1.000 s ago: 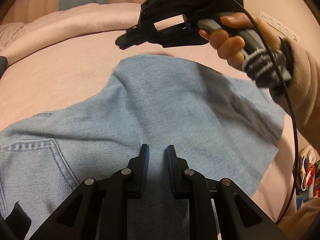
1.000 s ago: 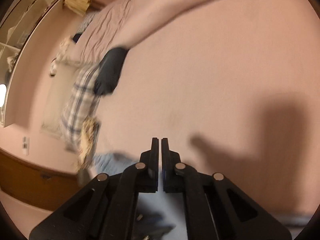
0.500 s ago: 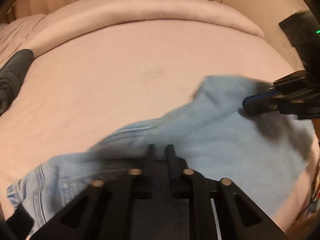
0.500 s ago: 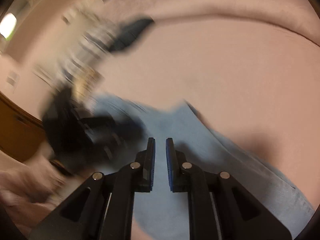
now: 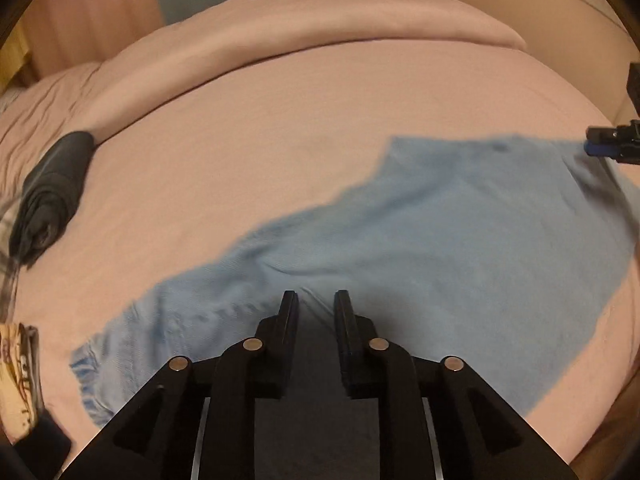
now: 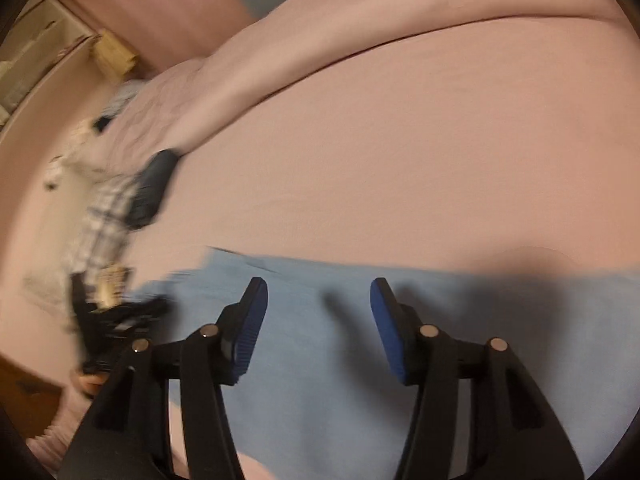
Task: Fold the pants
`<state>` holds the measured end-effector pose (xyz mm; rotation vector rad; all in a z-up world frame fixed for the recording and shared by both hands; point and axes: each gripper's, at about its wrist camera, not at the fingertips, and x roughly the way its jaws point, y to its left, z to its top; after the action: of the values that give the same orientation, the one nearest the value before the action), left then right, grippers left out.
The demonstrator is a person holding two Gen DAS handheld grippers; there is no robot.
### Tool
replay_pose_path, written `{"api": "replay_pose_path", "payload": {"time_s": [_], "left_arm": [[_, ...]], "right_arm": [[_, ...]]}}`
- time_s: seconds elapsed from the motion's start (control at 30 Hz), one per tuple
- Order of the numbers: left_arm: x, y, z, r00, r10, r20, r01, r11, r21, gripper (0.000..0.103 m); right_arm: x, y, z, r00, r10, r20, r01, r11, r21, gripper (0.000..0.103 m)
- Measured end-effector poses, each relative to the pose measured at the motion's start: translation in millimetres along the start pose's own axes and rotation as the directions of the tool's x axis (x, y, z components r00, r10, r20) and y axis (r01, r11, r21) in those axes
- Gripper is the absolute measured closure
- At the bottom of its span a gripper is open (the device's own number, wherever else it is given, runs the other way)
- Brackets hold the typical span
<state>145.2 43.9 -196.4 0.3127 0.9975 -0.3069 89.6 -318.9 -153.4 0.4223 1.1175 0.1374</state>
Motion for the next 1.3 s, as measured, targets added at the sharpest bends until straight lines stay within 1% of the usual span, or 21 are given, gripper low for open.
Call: {"api": "replay_pose_path", "payload": {"time_s": [0.07, 0.1, 0.17, 0.2, 0.23, 0.27, 0.33, 0.37, 0.4, 0.43, 0.5, 0.57, 0.63, 0.7, 0.77, 0.93, 1.07, 1.13, 1.17, 1.23, 1.3], "left_arm": [[6, 4, -14, 0.999, 0.045, -0.029, -0.045, 0.999, -0.011, 0.083], [4, 14, -18, 1.0, 0.019, -0.015, -0.02, 0.998, -0.053, 0.08], [3, 37, -24, 1.0, 0.002, -0.019, -0.005, 0.991, -0.131, 0.08], [-1, 50, -29, 1.0, 0.006, -0.024, -0.009, 0.986, -0.165, 0.081], [-4, 56, -32, 1.0, -0.003, -0.025, -0.002, 0.983, -0.183, 0.087], [-8, 61, -34, 0.999, -0.003, -0.033, -0.004, 0.981, -0.196, 0.088], [-20, 58, -31, 0.998, 0.044, -0.053, -0.054, 0.98, -0.19, 0.088], [-22, 56, -20, 0.997, 0.057, -0.054, -0.066, 0.981, -0.183, 0.087], [-31, 44, -18, 0.996, 0.078, -0.042, -0.084, 0.981, -0.174, 0.085], [-39, 34, -12, 0.997, 0.08, -0.016, -0.081, 0.984, -0.161, 0.081], [-44, 21, 2, 1.0, 0.013, 0.027, -0.009, 0.987, -0.163, 0.074], [-50, -1, 17, 0.99, -0.114, 0.078, 0.126, 0.977, -0.173, 0.064], [-49, -24, 30, 0.968, -0.223, 0.112, 0.239, 0.955, -0.172, 0.058], [-42, -55, 43, 0.93, -0.348, 0.118, 0.364, 0.915, -0.176, 0.058], [-34, -83, 54, 0.895, -0.434, 0.106, 0.447, 0.876, -0.182, 0.058], [-14, -142, 70, 0.821, -0.569, 0.049, 0.565, 0.798, -0.208, 0.058], [0, -157, 78, 0.791, -0.612, 0.011, 0.594, 0.763, -0.253, 0.058], [7, -159, 78, 0.766, -0.643, 0.003, 0.612, 0.728, -0.311, 0.058], [14, -159, 77, 0.757, -0.653, 0.004, 0.615, 0.71, -0.342, 0.058], [24, -157, 76, 0.751, -0.66, -0.004, 0.605, 0.69, -0.397, 0.058], [33, -148, 73, 0.752, -0.658, -0.019, 0.586, 0.682, -0.437, 0.058]], "right_arm": [[-16, -43, -23, 0.997, -0.074, -0.034, 0.078, 0.992, 0.103, 0.05], [-26, -70, -37, 0.989, -0.139, -0.055, 0.146, 0.977, 0.157, 0.064], [-53, -106, -60, 0.993, -0.115, -0.022, 0.117, 0.97, 0.214, 0.094], [-67, -124, -71, 0.995, -0.095, -0.009, 0.094, 0.96, 0.266, 0.097], [-84, -143, -82, 0.995, -0.101, 0.014, 0.091, 0.941, 0.325, 0.098], [-99, -159, -89, 0.992, -0.113, 0.049, 0.087, 0.925, 0.371, 0.1], [-131, -177, -101, 0.983, -0.137, 0.119, 0.072, 0.896, 0.439, 0.092], [-143, -177, -105, 0.98, -0.139, 0.144, 0.061, 0.892, 0.447, 0.077], [-157, -176, -110, 0.973, -0.151, 0.177, 0.056, 0.891, 0.45, 0.048], [-165, -176, -112, 0.967, -0.166, 0.191, 0.063, 0.888, 0.455, 0.039], [-179, -173, -120, 0.958, -0.177, 0.225, 0.053, 0.882, 0.468, 0.036], [-177, -170, -131, 0.96, -0.119, 0.252, -0.023, 0.868, 0.497, 0.036], [-167, -173, -139, 0.964, -0.063, 0.259, -0.085, 0.849, 0.522, 0.036], [-155, -170, -140, 0.965, -0.049, 0.259, -0.1, 0.842, 0.53, 0.036], [-138, -164, -138, 0.964, -0.047, 0.26, -0.104, 0.838, 0.535, 0.036], [-125, -153, -139, 0.944, -0.124, 0.307, -0.066, 0.839, 0.54, 0.039], [-117, -146, -128, 0.928, -0.173, 0.33, -0.02, 0.861, 0.508, 0.037], [-114, -142, -125, 0.923, -0.191, 0.333, 0.005, 0.873, 0.488, 0.044], [-112, -140, -122, 0.922, -0.193, 0.336, 0.008, 0.876, 0.482, 0.06], [-107, -150, -123, 0.932, -0.162, 0.325, -0.024, 0.866, 0.5, 0.083], [-105, -160, -125, 0.932, -0.143, 0.332, -0.052, 0.855, 0.516, 0.087]]}}
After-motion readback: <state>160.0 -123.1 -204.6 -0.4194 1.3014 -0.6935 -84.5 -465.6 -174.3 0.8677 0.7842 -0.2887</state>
